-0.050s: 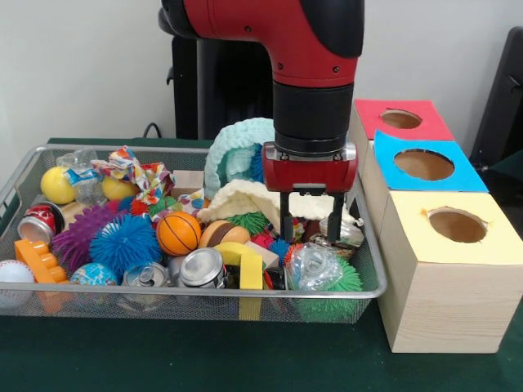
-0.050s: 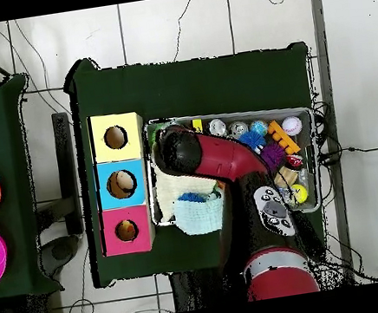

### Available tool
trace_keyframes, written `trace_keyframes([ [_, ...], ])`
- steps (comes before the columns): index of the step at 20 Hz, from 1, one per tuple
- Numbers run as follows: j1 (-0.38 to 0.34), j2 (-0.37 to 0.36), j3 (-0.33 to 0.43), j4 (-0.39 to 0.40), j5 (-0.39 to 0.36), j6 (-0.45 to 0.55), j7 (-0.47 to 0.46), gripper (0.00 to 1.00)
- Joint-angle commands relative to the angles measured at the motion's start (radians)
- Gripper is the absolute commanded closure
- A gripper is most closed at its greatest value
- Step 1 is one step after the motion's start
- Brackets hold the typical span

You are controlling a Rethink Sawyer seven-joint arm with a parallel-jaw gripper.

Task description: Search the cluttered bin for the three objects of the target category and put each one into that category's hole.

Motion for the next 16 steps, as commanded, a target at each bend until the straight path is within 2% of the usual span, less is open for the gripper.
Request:
trace_keyframes([
  [1, -0.002, 0.017, 0.102, 0.033, 0.050, -0.048, 0.227, 0.00],
  [9, -0.012, 0.038, 0.113, 0.028, 0.049, -0.092, 0.237, 0.00],
  [16, -0.020, 0.066, 0.102, -0.019, 0.026, -0.114, 0.204, 0.00],
])
